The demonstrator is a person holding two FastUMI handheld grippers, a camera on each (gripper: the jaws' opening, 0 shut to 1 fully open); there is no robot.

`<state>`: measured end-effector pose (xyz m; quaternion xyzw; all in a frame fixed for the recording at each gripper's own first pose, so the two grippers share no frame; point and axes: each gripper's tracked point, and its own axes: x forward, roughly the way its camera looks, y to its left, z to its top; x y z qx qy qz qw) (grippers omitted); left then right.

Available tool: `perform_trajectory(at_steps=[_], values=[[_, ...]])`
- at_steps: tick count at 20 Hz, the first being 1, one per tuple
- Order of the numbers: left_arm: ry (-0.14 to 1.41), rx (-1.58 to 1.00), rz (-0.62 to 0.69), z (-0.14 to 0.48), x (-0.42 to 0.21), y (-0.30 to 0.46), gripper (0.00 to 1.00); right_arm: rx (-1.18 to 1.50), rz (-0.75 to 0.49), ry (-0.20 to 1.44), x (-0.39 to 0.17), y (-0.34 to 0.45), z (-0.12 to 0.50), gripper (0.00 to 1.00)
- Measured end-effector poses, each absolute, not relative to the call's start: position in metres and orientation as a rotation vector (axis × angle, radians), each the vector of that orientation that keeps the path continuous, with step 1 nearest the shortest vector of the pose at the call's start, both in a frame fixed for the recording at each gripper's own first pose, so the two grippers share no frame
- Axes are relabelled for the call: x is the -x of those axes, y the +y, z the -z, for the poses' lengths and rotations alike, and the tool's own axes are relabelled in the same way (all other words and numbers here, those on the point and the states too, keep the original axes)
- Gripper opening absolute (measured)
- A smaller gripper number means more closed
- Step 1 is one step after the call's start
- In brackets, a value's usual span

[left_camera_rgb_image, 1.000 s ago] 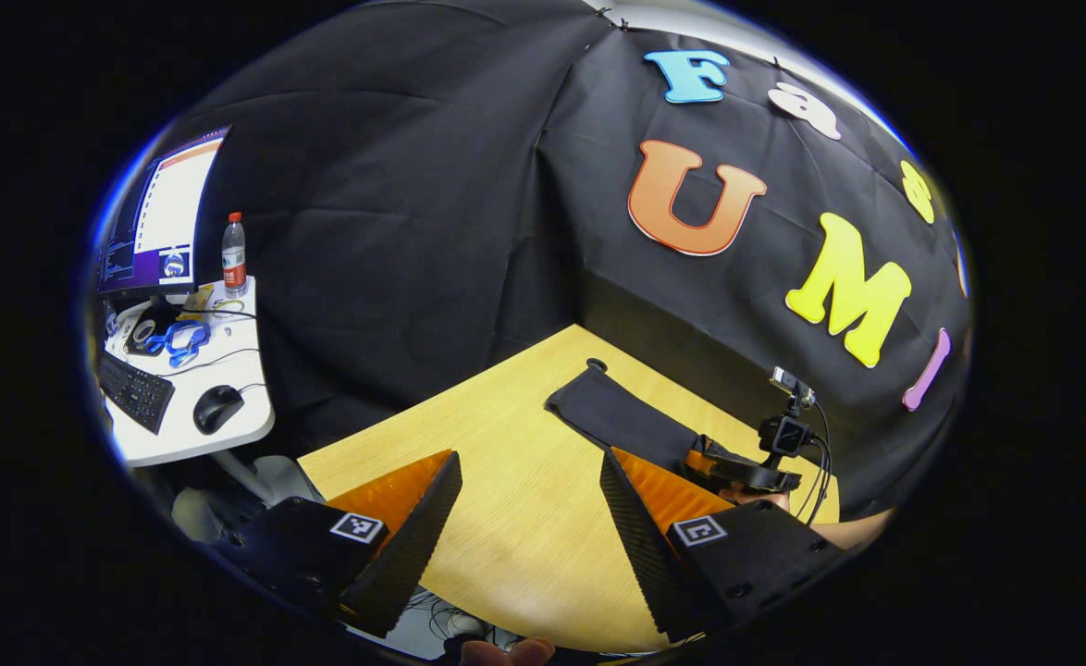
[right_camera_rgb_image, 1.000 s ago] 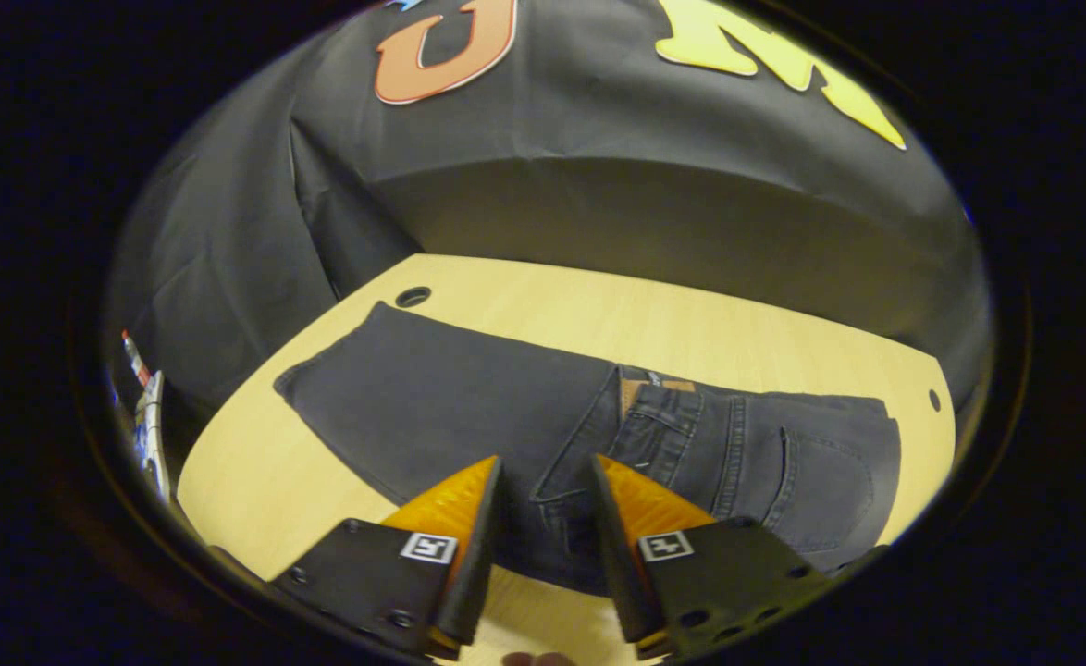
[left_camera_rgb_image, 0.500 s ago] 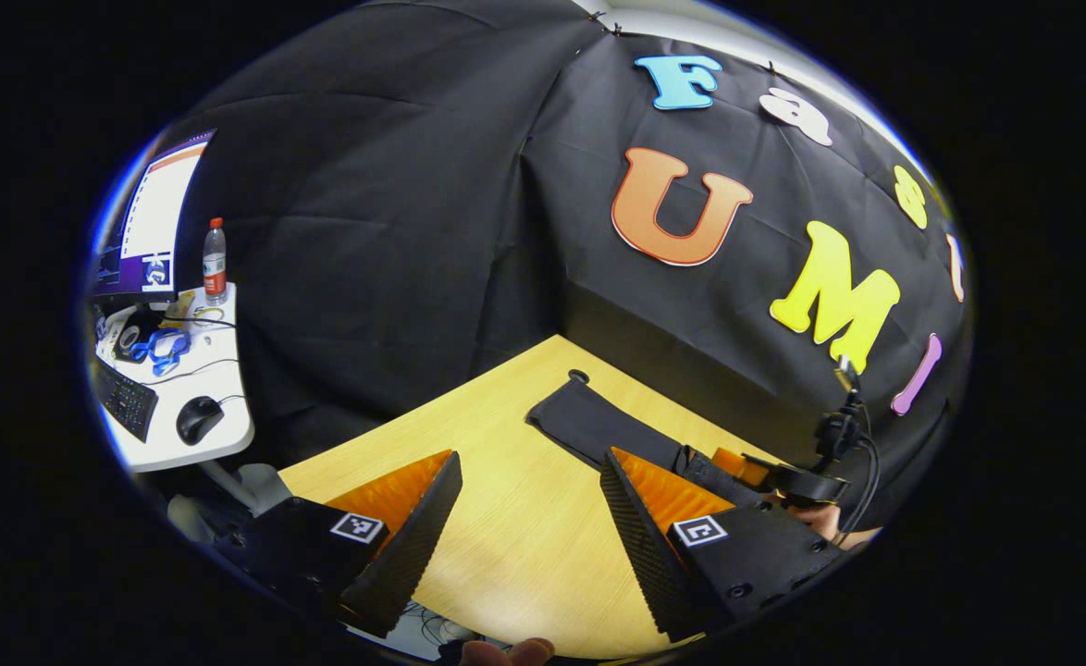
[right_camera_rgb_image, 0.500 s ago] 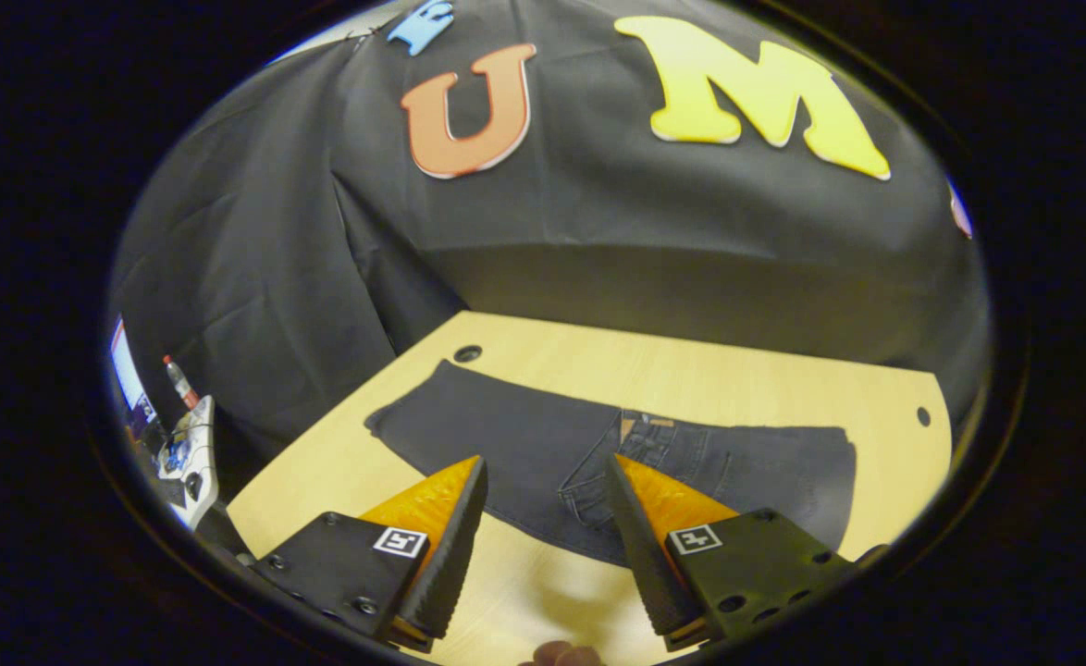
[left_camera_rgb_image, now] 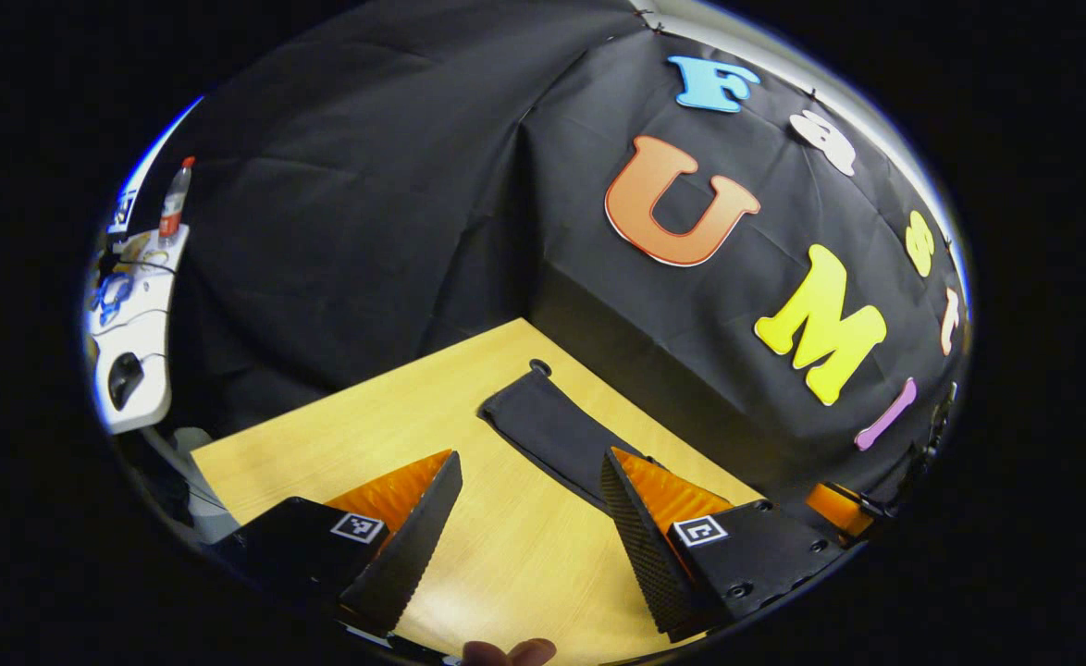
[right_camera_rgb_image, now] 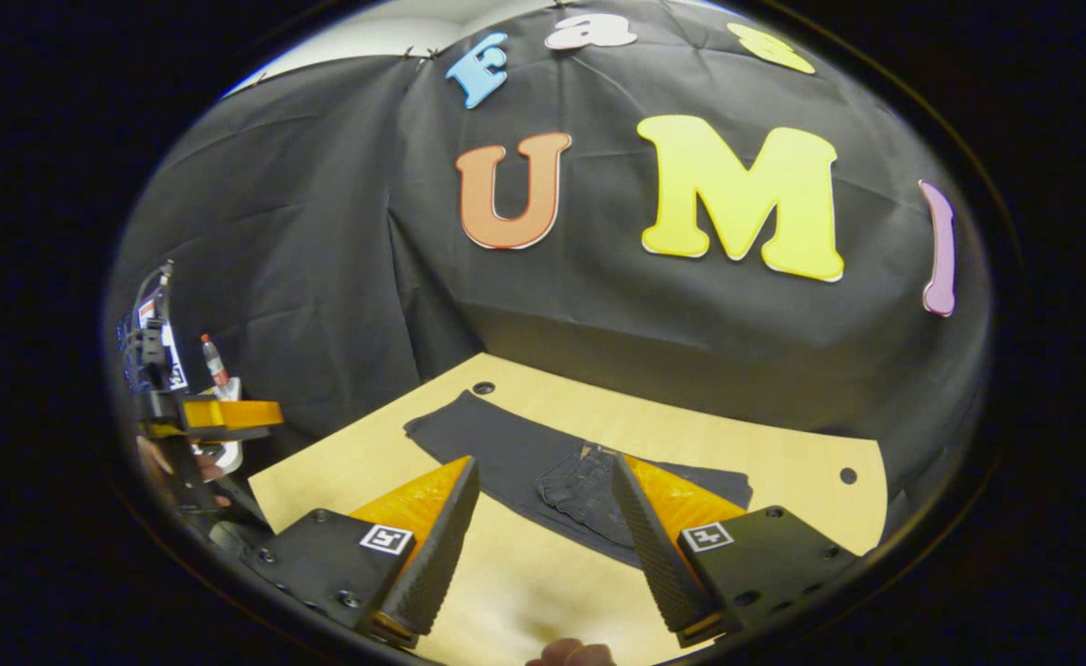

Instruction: Grasp the waist and the cuffs of the jeans and fold them to make the two legs overlap; first hold the waist and fold one-third of the jeans toward the cuffs, then hold the cuffs and fold the remaining one-third in the same direction to finish folding.

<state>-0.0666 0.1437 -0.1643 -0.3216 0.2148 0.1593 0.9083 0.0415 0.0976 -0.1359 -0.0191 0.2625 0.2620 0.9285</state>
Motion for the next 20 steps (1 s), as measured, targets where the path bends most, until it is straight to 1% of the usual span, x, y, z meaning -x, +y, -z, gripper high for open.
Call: perform_trajectory(at_steps=[1,2,6,7,8,9,12,13,14,16,17,20], values=[[0.445,0.701,-0.333,0.170,0.058,0.147,0.98,0.046,-0.528,0.534,-0.038,0.088,0.130,0.92],[0.443,0.742,-0.335,0.176,0.049,0.150,0.98,0.050,-0.513,0.530,-0.036,0.077,0.124,0.93],[0.441,0.917,-0.338,0.200,0.012,0.152,0.98,0.048,-0.424,0.548,-0.033,0.033,0.116,0.93],[0.443,0.955,-0.336,0.207,0.006,0.151,0.98,0.049,-0.398,0.557,-0.034,0.021,0.116,0.91],[0.445,0.988,-0.339,0.214,0.000,0.152,0.98,0.048,-0.372,0.566,-0.034,0.009,0.116,0.91],[0.446,1.018,-0.343,0.221,-0.009,0.153,0.98,0.048,-0.347,0.573,-0.036,-0.001,0.115,0.93],[0.435,1.108,-0.372,0.248,-0.040,0.162,0.98,0.052,-0.284,0.599,-0.035,-0.028,0.119,0.93],[0.427,1.119,-0.395,0.257,-0.048,0.169,0.98,0.057,-0.268,0.609,-0.035,-0.034,0.120,0.91],[0.419,1.119,-0.419,0.268,-0.057,0.177,0.98,0.064,-0.252,0.622,-0.035,-0.041,0.123,0.93],[0.403,1.116,-0.438,0.281,-0.075,0.187,0.98,0.069,-0.220,0.655,-0.033,-0.055,0.130,0.93],[0.413,1.103,-0.448,0.291,-0.083,0.189,0.98,0.069,-0.202,0.670,-0.033,-0.062,0.132,0.91],[0.428,1.107,-0.468,0.311,-0.101,0.192,0.98,0.059,-0.159,0.701,-0.035,-0.076,0.137,0.93]])
